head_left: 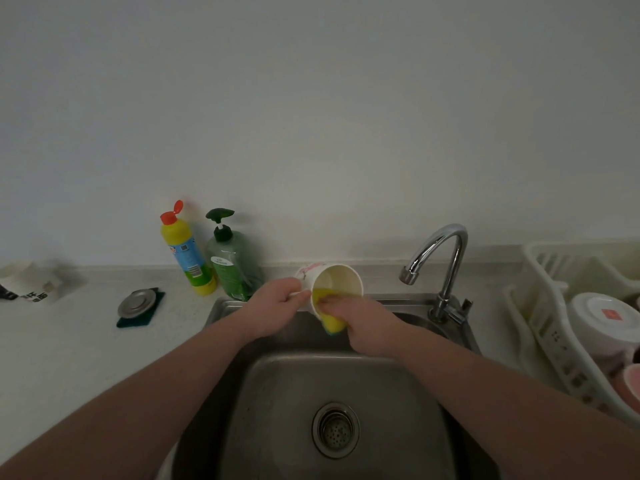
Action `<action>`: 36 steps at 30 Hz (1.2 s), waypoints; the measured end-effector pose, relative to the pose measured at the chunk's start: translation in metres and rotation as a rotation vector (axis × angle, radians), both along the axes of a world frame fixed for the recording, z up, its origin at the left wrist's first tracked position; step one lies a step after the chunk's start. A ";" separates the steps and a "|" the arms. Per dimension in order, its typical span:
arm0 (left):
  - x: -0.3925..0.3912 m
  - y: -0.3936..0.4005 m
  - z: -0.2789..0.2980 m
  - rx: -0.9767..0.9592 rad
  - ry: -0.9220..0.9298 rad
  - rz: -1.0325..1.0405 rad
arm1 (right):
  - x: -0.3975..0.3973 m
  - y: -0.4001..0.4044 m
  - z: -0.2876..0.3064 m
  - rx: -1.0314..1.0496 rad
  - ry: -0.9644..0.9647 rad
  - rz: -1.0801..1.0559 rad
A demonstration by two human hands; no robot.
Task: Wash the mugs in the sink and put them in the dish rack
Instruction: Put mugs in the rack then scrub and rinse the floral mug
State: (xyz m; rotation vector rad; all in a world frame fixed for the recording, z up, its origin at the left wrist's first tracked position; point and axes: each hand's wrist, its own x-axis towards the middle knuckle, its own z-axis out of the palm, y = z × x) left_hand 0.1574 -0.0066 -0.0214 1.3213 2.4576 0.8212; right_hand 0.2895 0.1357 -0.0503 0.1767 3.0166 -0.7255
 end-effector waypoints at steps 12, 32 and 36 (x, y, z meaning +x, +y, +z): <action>0.003 0.004 0.003 0.010 0.087 -0.053 | -0.010 -0.018 0.015 -0.515 0.145 -0.282; -0.006 0.002 0.015 0.040 -0.109 0.036 | 0.001 0.002 0.020 0.086 0.005 0.011; -0.006 0.004 0.011 -0.009 -0.168 0.019 | 0.008 0.010 0.018 0.289 -0.014 0.115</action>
